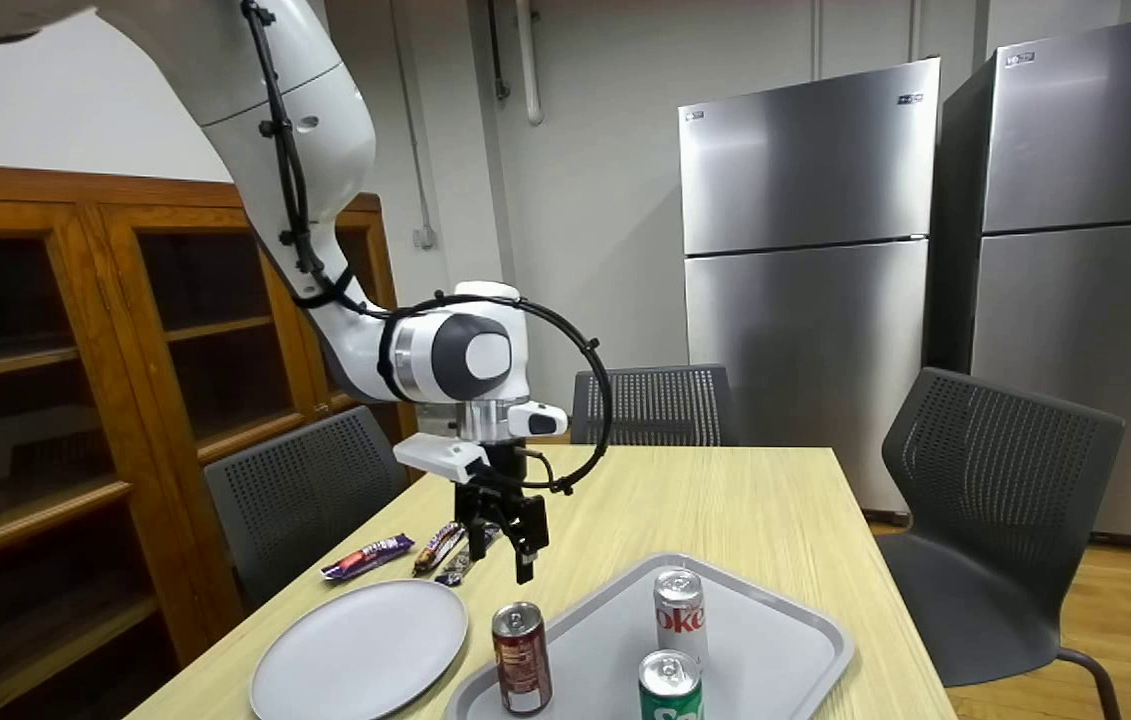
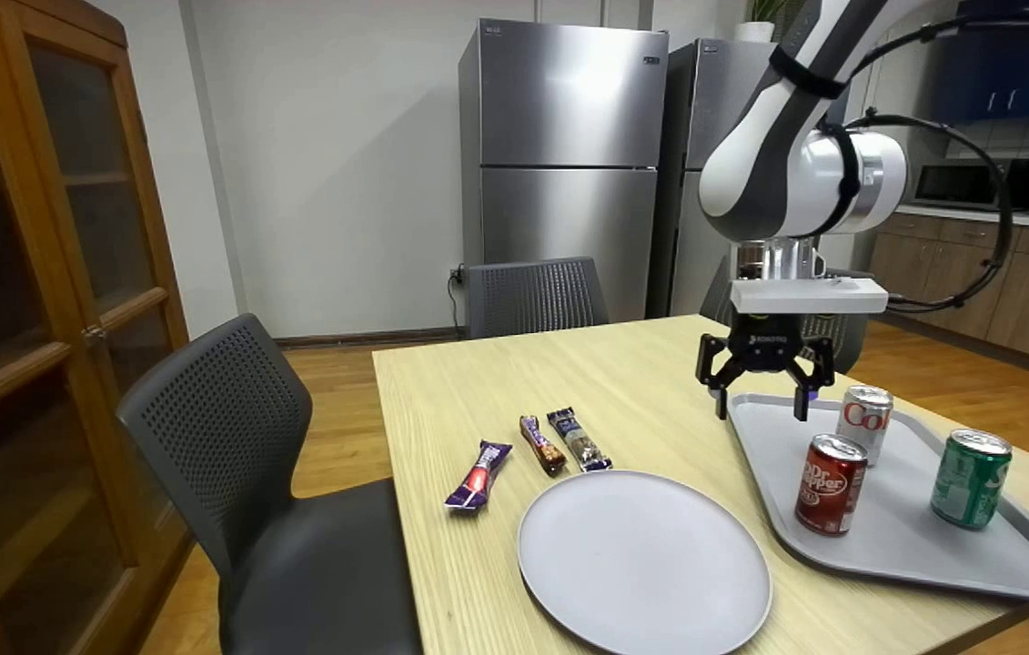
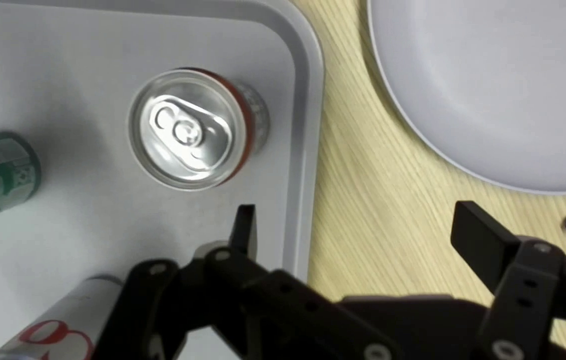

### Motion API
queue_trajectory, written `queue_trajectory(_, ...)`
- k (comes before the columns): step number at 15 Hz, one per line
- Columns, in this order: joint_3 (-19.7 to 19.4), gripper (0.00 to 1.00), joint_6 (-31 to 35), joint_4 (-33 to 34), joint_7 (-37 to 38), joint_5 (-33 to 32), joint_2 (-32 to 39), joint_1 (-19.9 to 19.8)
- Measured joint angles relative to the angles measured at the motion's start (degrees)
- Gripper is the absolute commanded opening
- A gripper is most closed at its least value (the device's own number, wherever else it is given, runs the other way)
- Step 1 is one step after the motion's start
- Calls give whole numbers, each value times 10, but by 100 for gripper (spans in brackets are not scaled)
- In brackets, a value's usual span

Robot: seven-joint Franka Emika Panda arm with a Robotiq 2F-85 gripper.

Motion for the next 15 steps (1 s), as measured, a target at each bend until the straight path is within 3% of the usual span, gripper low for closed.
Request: queue_trajectory(15, -43, 100, 94, -140, 44, -121, -73, -8)
